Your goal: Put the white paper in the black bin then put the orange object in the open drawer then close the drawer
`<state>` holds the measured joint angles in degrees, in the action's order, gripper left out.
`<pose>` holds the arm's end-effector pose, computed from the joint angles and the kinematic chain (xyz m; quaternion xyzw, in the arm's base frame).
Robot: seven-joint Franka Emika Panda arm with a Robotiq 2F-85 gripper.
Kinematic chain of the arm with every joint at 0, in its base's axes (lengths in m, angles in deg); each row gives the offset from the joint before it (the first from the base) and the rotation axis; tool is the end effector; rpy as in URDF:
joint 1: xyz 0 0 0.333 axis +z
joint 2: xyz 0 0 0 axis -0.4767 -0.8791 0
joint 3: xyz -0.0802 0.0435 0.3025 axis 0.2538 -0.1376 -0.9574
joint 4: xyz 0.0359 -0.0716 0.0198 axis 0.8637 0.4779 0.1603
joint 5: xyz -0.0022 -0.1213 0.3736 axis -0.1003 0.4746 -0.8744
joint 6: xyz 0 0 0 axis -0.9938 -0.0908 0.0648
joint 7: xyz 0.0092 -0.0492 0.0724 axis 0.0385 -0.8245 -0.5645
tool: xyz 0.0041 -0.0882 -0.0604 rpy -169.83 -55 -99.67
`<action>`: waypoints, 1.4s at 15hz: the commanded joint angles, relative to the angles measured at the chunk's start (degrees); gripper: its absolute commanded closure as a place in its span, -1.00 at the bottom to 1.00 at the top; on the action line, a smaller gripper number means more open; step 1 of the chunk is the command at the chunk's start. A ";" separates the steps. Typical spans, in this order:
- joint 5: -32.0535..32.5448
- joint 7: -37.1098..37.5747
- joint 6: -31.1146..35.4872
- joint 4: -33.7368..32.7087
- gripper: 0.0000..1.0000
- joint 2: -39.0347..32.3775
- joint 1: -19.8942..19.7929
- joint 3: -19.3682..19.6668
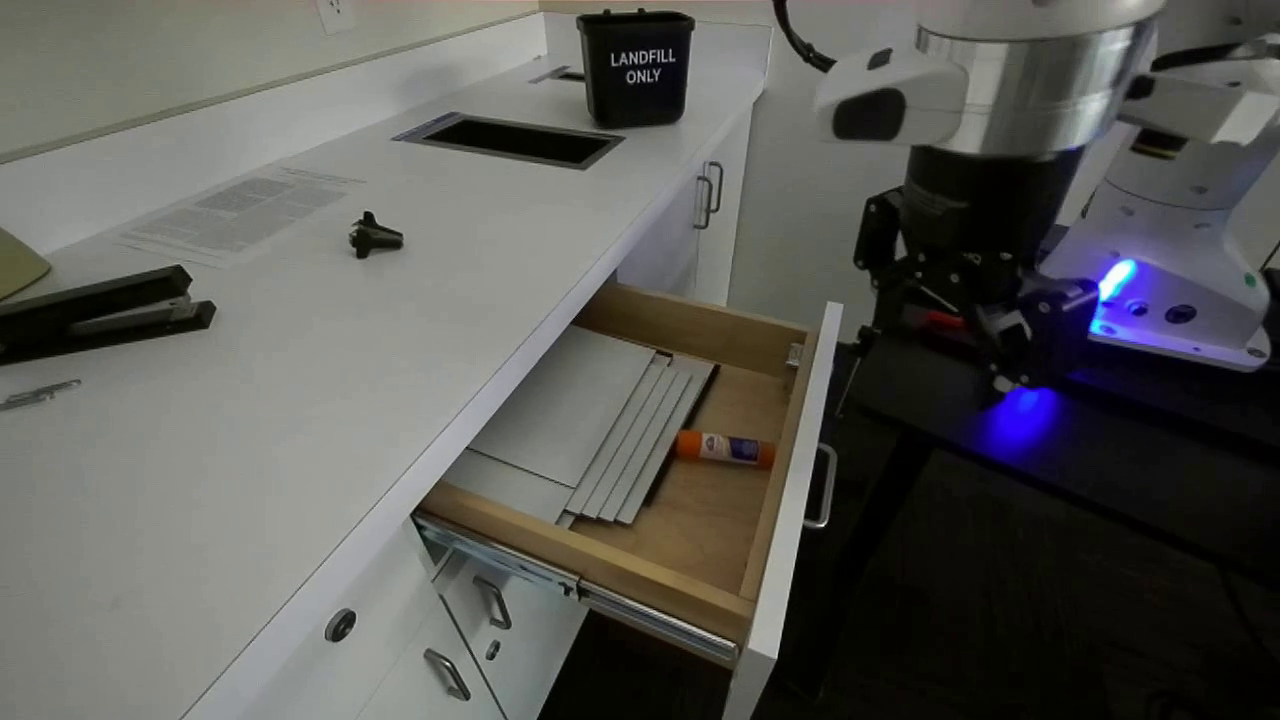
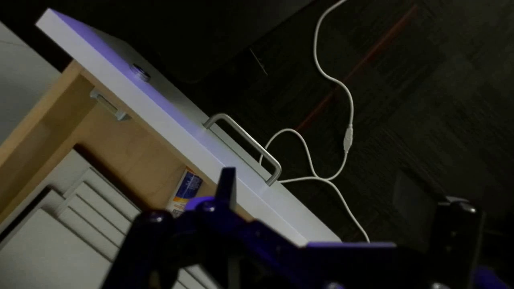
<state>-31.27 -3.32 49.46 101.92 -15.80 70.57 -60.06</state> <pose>0.1632 0.4151 0.2750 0.8761 0.4753 -0.0743 0.0316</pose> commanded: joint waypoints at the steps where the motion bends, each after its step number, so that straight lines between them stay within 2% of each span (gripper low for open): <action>1: 6.75 -1.51 -1.45 -1.27 -1.00 -2.59 1.06 -3.06; 3: 11.25 -2.19 -0.90 -0.77 -1.00 -3.63 1.88 -4.15; 4: 8.28 -0.31 -0.16 -0.23 -1.00 -2.60 1.40 -3.66; 9: 8.71 -0.05 -0.14 -0.22 -1.00 -3.14 1.53 -3.74; 11: 13.69 -4.51 -2.76 -2.23 -1.00 -5.50 1.75 -3.81; 12: 15.29 -5.67 -2.96 -2.57 -0.50 -6.18 2.00 -3.96; 13: 17.71 -6.41 -2.50 -2.83 -0.47 -6.85 2.39 -4.10; 14: 20.08 -7.29 -2.46 -3.16 -0.36 -7.64 2.78 -4.12; 21: 39.13 -10.97 -0.28 -5.46 0.72 -14.46 6.69 -2.51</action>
<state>1.52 -11.65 49.09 98.46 -27.47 75.41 -63.96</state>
